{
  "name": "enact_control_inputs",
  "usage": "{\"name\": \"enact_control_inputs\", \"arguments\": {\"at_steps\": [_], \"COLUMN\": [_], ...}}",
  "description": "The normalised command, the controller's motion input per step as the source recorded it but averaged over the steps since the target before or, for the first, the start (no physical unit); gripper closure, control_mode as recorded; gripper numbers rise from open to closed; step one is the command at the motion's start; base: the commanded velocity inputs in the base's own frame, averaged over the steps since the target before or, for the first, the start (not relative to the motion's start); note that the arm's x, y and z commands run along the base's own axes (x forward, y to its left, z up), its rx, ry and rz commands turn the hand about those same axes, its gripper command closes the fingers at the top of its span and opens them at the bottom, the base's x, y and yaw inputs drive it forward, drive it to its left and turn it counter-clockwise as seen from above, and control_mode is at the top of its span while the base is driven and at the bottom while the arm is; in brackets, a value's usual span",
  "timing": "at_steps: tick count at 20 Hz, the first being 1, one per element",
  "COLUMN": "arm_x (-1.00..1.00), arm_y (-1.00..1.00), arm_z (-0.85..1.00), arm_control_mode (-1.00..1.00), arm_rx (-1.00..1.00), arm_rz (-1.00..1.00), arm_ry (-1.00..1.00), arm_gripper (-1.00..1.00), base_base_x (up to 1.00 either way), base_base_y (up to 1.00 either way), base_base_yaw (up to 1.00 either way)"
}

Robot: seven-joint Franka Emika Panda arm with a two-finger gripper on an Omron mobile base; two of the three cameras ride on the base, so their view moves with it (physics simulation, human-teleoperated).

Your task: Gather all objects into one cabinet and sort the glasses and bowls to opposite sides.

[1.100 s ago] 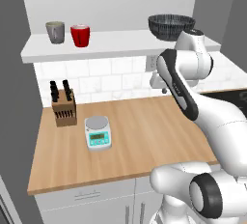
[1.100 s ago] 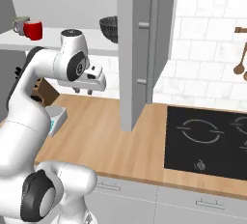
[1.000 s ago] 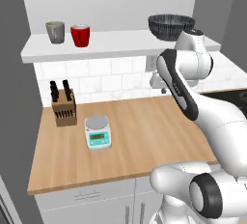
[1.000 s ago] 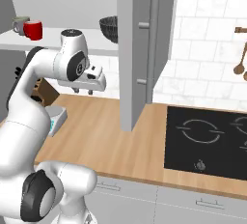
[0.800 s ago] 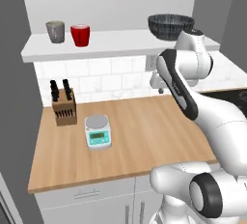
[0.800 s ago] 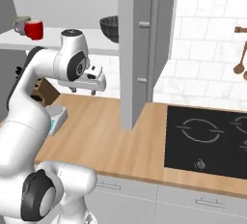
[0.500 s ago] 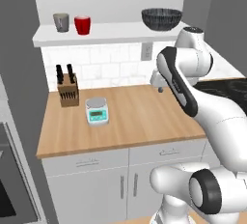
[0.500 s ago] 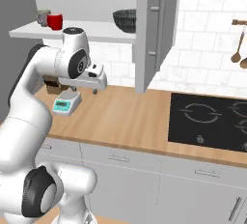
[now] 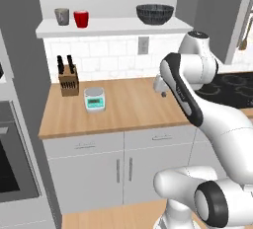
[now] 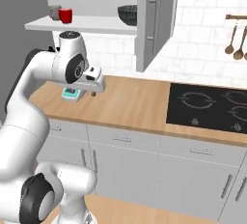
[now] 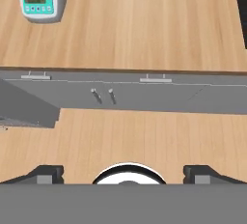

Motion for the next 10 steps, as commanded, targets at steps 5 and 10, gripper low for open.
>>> {"name": "enact_control_inputs", "arguments": {"at_steps": [5, 10], "arm_x": [0.0, 0.0], "arm_y": [0.0, 0.0], "arm_z": [0.0, 0.0], "arm_control_mode": [1.0, 1.0], "arm_rx": [0.0, 0.0], "arm_rz": [0.0, 0.0], "arm_ry": [0.0, 0.0], "arm_gripper": [-1.0, -1.0], "base_base_x": [-0.02, -0.05], "base_base_y": [-0.66, -0.85], "base_base_yaw": [-0.03, -0.1]}}
